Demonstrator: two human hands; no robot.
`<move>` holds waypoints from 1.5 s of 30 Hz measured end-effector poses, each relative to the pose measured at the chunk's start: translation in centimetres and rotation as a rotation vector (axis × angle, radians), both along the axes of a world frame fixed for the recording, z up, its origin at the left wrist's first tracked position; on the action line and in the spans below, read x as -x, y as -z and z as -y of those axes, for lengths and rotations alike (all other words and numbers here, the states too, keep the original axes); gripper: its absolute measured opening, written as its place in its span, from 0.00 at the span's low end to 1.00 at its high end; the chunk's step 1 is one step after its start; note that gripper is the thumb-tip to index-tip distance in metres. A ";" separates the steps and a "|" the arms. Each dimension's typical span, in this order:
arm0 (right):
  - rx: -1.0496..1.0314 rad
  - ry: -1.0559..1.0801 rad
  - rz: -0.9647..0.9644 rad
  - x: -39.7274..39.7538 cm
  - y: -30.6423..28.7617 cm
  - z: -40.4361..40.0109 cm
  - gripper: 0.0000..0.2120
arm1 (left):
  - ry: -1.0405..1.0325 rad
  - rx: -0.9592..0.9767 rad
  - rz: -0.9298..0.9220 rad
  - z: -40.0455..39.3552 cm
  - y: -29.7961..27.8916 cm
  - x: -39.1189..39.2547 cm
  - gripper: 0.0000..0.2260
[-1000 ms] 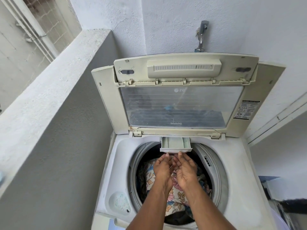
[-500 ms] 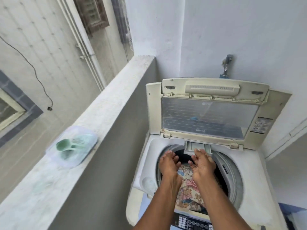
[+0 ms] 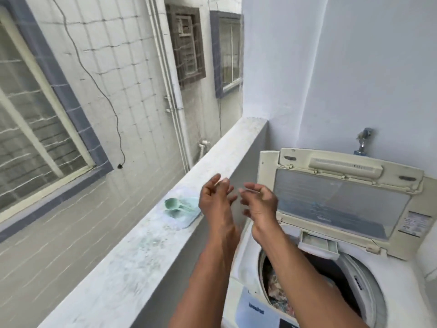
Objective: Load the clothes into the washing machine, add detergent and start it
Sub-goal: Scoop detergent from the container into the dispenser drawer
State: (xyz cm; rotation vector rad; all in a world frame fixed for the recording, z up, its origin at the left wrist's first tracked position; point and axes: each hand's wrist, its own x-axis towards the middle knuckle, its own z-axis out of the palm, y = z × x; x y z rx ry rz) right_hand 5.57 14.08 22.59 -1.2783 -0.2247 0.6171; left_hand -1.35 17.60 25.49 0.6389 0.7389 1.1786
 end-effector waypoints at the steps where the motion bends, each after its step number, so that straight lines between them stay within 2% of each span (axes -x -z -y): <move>1: 0.020 -0.056 0.063 1.1 -0.6 -0.8 0.08 | -0.038 -0.044 0.009 -0.6 -0.8 1.3 0.10; 5: 0.178 -0.217 0.425 4.3 -1.7 -3.6 0.07 | -0.169 -0.212 -0.075 -2.1 -2.4 6.4 0.16; 9: 0.459 -0.385 0.933 6.1 -2.0 -5.0 0.11 | -0.256 -0.333 -0.344 -3.6 -1.5 11.3 0.27; 11: 0.578 -0.438 1.069 6.6 -2.2 -5.7 0.14 | -0.230 -0.348 -0.486 -4.2 -0.4 12.9 0.31; 17: 0.724 -0.532 1.199 7.6 -2.0 -7.1 0.15 | -0.102 -0.302 -0.575 -5.0 2.3 14.3 0.41; 23: 0.781 -0.525 1.241 7.6 -1.9 -8.0 0.12 | 0.060 -0.381 -0.743 -5.8 3.9 13.9 0.54; 29: 0.784 -0.522 1.230 7.6 -1.8 -8.8 0.11 | 0.034 -0.483 -0.857 -6.5 4.7 13.1 0.63; 33: 0.677 -0.462 1.236 7.5 -2.4 -8.8 0.04 | -0.039 -0.528 -0.864 -6.3 5.4 13.4 0.60; 35: 0.614 -0.395 1.352 7.1 -2.7 -8.7 0.03 | -0.057 -0.578 -0.885 -6.1 5.8 13.7 0.58; 37: 0.555 -0.329 1.573 6.5 -3.0 -8.8 0.05 | -0.064 -0.618 -0.895 -6.0 5.8 13.9 0.58; 41: 0.492 -0.341 1.956 5.0 -3.4 -8.9 0.12 | -0.047 -0.684 -0.871 -5.7 5.5 14.0 0.56; 45: 0.515 -0.382 2.134 4.4 -3.6 -8.6 0.14 | -0.048 -0.739 -0.841 -5.2 5.2 14.0 0.54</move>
